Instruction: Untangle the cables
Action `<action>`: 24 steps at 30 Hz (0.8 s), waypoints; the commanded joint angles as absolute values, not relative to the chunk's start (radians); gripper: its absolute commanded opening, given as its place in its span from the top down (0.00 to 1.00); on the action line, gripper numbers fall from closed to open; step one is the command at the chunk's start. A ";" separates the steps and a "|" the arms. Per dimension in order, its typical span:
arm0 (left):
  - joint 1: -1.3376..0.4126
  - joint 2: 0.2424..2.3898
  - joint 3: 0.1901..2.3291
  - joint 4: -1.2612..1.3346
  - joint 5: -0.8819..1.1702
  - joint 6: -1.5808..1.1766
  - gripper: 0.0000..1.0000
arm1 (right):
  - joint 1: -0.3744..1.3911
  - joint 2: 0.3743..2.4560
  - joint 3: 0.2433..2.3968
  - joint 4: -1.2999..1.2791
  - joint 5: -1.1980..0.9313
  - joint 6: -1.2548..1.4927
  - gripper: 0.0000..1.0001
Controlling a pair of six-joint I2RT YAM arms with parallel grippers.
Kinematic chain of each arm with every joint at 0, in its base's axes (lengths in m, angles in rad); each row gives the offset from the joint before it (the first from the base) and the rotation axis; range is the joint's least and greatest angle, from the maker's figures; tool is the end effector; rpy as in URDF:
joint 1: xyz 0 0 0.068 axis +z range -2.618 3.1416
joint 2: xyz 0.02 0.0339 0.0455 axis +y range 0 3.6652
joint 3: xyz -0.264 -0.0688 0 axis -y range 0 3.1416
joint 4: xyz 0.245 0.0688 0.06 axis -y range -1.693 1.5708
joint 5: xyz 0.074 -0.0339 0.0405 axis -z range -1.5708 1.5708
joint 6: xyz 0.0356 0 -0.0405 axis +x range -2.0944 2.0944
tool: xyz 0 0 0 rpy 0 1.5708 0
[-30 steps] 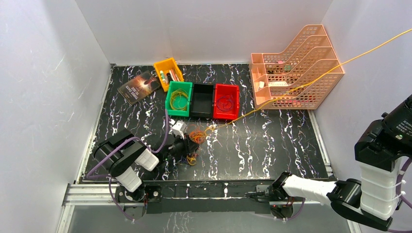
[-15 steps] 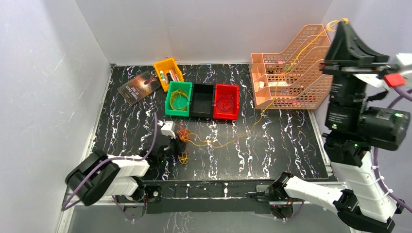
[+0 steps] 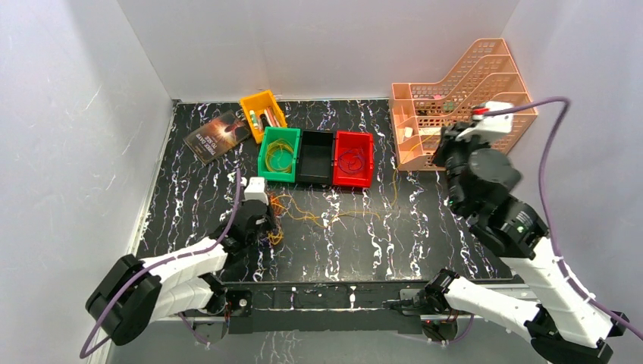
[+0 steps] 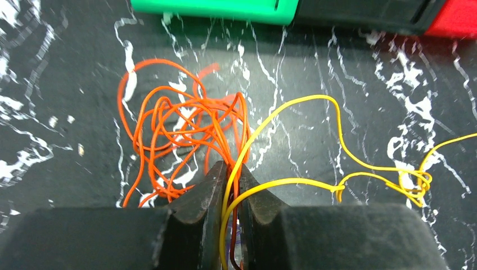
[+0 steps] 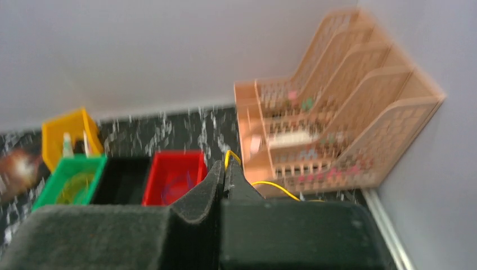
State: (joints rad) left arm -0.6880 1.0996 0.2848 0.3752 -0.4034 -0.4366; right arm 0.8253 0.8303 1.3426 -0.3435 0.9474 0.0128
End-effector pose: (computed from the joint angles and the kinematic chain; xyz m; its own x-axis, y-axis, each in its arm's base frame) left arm 0.1699 -0.1216 0.1662 -0.4288 -0.1509 -0.8907 0.1415 0.9625 -0.2313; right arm 0.1023 0.0682 0.4967 0.1154 0.1360 -0.9840 0.1125 0.9824 0.1490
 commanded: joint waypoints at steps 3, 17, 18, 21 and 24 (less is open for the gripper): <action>-0.681 0.983 0.362 0.275 -0.481 -0.320 1.00 | 0.829 0.805 1.176 -0.696 0.862 0.506 0.89; -0.681 0.912 0.501 0.165 -0.432 -0.187 1.00 | 0.828 0.809 0.783 -0.548 0.611 0.690 0.53; -0.681 0.905 0.514 0.156 -0.423 -0.171 1.00 | 0.828 0.787 0.762 -0.492 0.568 0.647 0.51; -0.681 0.886 0.558 0.137 -0.381 -0.134 1.00 | 0.828 0.728 0.679 -0.265 0.413 0.475 0.40; -0.681 0.873 0.588 0.123 -0.357 -0.124 1.00 | 0.828 0.690 0.577 -0.024 0.222 0.289 0.37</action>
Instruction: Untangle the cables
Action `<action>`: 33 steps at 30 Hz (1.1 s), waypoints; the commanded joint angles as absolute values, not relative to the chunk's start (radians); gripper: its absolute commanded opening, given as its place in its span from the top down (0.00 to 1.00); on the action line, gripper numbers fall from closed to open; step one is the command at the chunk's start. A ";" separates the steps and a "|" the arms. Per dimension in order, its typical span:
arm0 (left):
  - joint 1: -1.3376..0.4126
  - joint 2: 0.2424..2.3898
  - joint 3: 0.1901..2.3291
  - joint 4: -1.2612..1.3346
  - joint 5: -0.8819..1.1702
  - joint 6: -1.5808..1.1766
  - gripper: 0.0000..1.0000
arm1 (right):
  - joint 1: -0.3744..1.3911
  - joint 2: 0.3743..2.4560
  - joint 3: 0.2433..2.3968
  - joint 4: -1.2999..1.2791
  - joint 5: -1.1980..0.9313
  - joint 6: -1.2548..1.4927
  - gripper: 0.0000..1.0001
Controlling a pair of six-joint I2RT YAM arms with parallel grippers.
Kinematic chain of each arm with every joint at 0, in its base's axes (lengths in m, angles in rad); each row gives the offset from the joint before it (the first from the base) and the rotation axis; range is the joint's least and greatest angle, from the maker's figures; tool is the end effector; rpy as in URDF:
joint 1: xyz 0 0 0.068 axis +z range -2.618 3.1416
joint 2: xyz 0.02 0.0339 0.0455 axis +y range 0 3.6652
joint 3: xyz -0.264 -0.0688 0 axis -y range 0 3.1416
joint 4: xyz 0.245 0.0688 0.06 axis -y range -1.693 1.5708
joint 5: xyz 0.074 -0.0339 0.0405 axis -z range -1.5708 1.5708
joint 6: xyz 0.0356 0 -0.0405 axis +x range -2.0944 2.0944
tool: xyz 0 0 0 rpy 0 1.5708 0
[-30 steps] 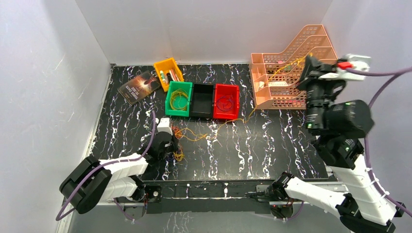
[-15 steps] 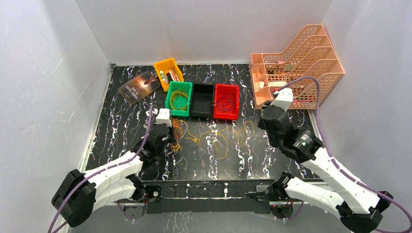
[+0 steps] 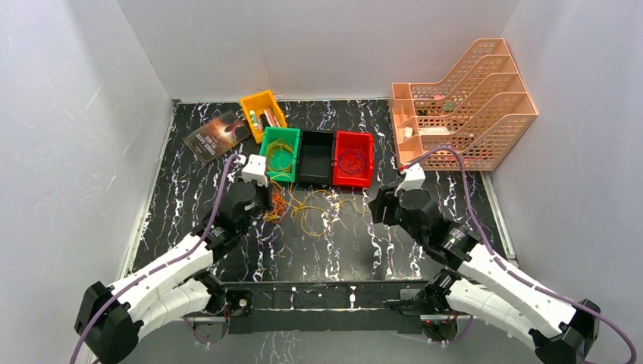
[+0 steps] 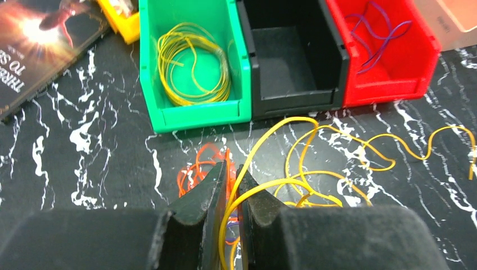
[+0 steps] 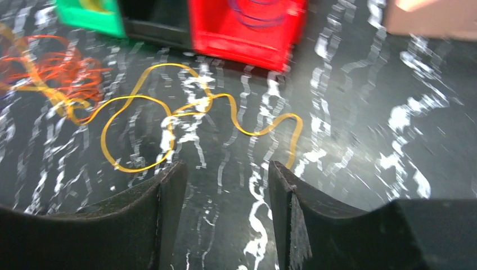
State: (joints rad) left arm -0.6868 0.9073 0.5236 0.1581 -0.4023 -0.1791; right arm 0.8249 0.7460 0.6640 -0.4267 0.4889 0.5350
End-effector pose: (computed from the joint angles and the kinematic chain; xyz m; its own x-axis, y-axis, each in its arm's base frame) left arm 0.1721 -0.1231 0.2615 -0.2216 -0.0303 -0.9747 0.2529 0.9635 -0.0874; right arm 0.1258 0.1115 0.2811 -0.4730 0.1513 -0.8680 -0.1498 0.9570 0.2485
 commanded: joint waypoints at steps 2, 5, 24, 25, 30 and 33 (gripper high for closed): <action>-0.681 0.867 0.621 0.110 -0.335 -0.117 1.00 | 0.829 0.694 0.521 0.112 0.152 0.228 0.37; -0.682 0.862 0.672 0.085 -0.309 -0.105 1.00 | 0.828 0.740 0.459 0.300 0.058 0.132 0.37; -0.681 0.880 0.896 -0.001 -0.246 -0.084 1.00 | 0.853 1.384 0.393 1.283 -0.319 0.095 0.37; -0.681 0.885 0.910 -0.005 -0.240 -0.086 1.00 | 0.857 1.414 0.402 1.311 -0.318 0.092 0.37; -0.681 0.907 0.971 -0.023 -0.203 -0.086 1.00 | 0.883 1.542 0.472 1.422 -0.308 0.087 0.35; -0.682 0.912 0.996 -0.026 -0.194 -0.093 1.00 | 0.905 1.615 0.507 1.503 -0.284 0.069 0.35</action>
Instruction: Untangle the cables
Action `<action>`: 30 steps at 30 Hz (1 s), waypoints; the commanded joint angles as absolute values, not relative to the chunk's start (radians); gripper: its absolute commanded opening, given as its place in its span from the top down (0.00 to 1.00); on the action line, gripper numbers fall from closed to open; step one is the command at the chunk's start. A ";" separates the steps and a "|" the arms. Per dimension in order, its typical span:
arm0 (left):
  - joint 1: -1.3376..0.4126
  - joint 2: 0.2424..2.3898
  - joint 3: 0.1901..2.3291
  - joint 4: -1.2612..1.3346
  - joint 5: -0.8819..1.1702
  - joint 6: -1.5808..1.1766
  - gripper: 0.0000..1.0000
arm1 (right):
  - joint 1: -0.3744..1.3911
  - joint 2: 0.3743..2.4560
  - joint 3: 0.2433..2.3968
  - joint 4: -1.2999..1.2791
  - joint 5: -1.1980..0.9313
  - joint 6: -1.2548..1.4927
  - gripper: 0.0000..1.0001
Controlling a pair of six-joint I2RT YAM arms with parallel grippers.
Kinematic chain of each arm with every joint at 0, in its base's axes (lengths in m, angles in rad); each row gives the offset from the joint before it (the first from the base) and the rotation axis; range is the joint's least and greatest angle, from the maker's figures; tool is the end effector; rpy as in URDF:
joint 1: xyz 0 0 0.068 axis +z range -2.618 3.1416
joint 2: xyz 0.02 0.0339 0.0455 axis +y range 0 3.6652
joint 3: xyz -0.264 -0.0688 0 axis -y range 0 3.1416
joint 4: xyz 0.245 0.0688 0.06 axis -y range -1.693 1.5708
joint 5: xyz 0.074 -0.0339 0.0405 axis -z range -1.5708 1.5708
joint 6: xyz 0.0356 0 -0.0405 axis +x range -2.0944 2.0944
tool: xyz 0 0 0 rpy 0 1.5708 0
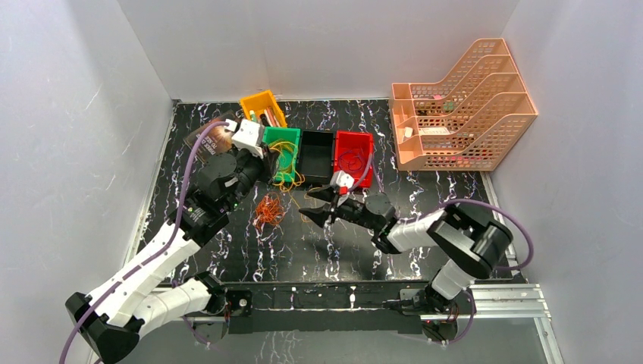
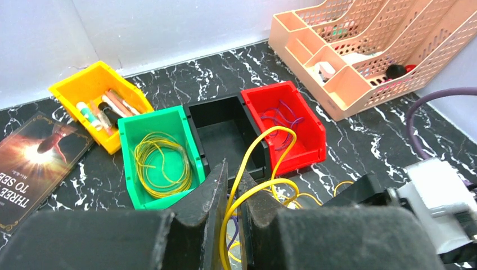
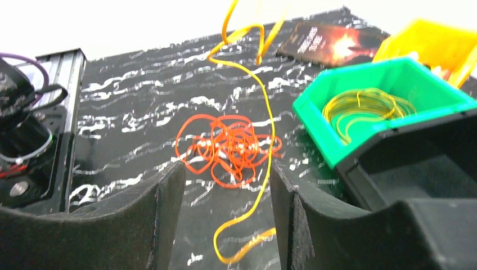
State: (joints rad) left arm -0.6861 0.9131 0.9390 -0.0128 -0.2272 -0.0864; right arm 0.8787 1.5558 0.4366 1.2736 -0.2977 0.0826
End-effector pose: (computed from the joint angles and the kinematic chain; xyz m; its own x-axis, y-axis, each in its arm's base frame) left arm 0.1681 -0.1273 0.3902 -0.0281 -0.0856 -0.9959 0.4422 0.8925 -0.0892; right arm 0.1730 0.2251 0.1998 0.0218 0.1499 -0.9885 -0.9260 0.3758 0.0366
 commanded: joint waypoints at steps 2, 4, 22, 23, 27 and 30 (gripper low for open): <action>-0.681 0.917 1.012 -0.029 -0.188 -0.096 1.00 | 0.923 1.666 0.533 1.553 -0.263 0.039 0.36; -0.681 0.918 1.025 -0.025 -0.180 -0.102 1.00 | 0.936 1.716 0.560 1.597 -0.245 0.007 0.36; -0.681 0.919 1.102 -0.043 -0.137 -0.135 1.00 | 0.939 1.933 0.769 1.654 -0.181 -0.076 0.40; -0.681 0.919 1.105 -0.043 -0.133 -0.135 1.00 | 0.938 1.938 0.781 1.648 -0.180 -0.077 0.41; -0.681 0.913 1.102 -0.046 -0.141 -0.137 1.00 | 0.939 1.951 0.800 1.629 -0.166 -0.052 0.67; -0.681 0.892 1.077 -0.047 -0.192 -0.149 1.00 | 0.938 1.936 0.746 1.625 -0.143 -0.020 0.97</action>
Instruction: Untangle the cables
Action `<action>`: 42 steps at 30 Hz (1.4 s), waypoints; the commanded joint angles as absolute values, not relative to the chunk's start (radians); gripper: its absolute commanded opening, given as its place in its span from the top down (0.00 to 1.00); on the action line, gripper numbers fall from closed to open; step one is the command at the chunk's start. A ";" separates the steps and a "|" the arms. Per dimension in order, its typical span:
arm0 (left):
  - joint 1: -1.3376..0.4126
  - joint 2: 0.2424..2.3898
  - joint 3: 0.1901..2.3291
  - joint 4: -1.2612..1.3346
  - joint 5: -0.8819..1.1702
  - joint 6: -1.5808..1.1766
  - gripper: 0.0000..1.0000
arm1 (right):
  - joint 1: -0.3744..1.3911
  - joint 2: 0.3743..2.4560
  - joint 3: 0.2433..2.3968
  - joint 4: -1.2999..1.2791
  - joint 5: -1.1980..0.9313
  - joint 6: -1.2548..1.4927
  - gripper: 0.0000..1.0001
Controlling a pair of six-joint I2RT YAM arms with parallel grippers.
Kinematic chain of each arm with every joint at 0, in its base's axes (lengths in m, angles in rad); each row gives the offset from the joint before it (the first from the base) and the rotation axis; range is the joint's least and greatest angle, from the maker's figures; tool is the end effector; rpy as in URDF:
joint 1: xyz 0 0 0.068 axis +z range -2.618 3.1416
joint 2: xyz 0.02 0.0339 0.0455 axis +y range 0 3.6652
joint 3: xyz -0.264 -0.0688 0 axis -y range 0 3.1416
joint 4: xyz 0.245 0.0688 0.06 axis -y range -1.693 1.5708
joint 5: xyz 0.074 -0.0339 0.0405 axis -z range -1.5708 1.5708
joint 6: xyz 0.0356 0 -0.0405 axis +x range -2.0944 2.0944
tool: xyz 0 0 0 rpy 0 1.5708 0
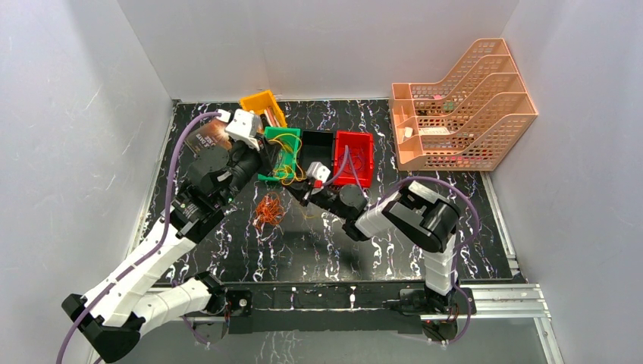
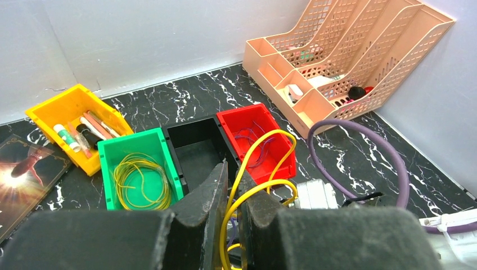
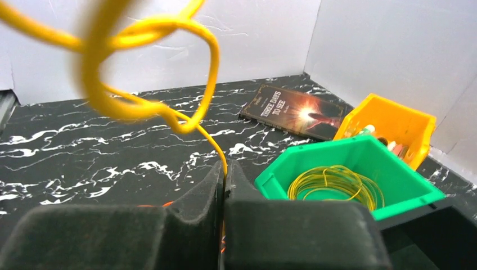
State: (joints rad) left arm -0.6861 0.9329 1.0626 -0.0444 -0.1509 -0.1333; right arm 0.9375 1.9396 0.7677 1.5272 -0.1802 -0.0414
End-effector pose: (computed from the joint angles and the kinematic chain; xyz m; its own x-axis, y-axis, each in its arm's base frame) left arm 0.1634 -0.1269 0.4261 -0.0025 -0.1678 -0.9858 0.5147 0.8450 -0.1451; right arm 0.2125 0.3003 0.1952 0.2426 0.2617 -0.9342 -0.8832 0.4580 -0.1011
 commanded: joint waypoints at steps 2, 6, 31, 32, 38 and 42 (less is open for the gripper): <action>-0.681 0.870 1.050 -0.040 -0.233 -0.162 1.00 | 0.939 1.907 0.681 1.621 -0.085 0.020 1.00; -0.681 0.848 1.014 -0.037 -0.314 -0.165 1.00 | 0.938 1.769 0.523 1.547 0.068 0.080 1.00; -0.681 0.849 1.035 -0.062 -0.594 0.028 1.00 | 0.939 1.061 0.142 0.579 0.589 0.493 1.00; -0.681 0.857 1.027 -0.070 -0.580 0.013 1.00 | 0.939 1.044 0.152 0.554 0.596 0.481 1.00; -0.681 0.900 0.912 -0.124 -0.477 -0.166 1.00 | 0.939 0.896 0.259 0.275 0.649 0.471 1.00; -0.681 0.952 0.834 -0.161 -0.449 -0.272 1.00 | 0.938 0.851 0.367 0.057 0.614 0.529 0.98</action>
